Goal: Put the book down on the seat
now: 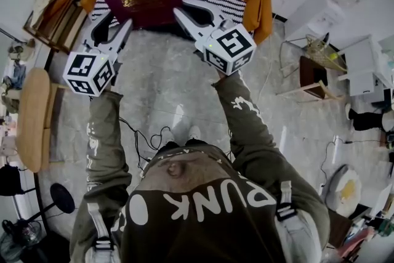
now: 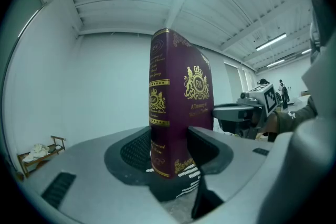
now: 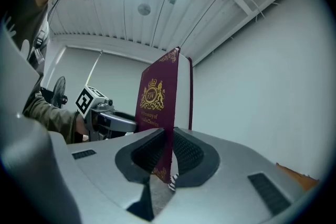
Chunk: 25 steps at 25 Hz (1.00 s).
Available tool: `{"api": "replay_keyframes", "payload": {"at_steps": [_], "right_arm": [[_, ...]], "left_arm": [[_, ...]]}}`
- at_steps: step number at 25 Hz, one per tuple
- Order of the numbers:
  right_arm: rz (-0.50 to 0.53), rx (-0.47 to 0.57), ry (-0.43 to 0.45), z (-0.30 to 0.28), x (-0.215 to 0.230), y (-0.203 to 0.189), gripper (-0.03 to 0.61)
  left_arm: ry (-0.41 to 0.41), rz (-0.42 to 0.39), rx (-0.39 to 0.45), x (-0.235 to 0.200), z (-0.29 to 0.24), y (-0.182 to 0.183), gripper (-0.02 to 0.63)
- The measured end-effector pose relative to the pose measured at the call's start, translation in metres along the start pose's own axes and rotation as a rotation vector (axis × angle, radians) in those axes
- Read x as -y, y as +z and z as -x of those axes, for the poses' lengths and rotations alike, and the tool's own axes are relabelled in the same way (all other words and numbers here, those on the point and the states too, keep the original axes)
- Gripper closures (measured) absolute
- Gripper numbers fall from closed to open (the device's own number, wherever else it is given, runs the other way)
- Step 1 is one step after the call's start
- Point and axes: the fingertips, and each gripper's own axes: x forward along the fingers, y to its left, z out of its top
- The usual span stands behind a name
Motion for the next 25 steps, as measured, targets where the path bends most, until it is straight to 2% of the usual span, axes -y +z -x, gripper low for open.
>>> {"api": "replay_keyframes", "payload": {"at_steps": [15, 21, 25], "right_arm": [[-0.032, 0.009, 0.011, 0.044, 0.048, -0.019, 0.518], [-0.048, 0.012, 0.009, 0.04, 0.062, -0.029, 0.518], [-0.051, 0.0, 0.008, 0.02, 0.081, -0.039, 0.518]], "left_arm": [[0.015, -0.004, -0.043, 0.047, -0.047, -0.005, 0.408], [0.011, -0.013, -0.062, 0.043, -0.064, -0.01, 0.408], [0.005, -0.005, -0.065, 0.023, -0.085, -0.016, 0.408]]}}
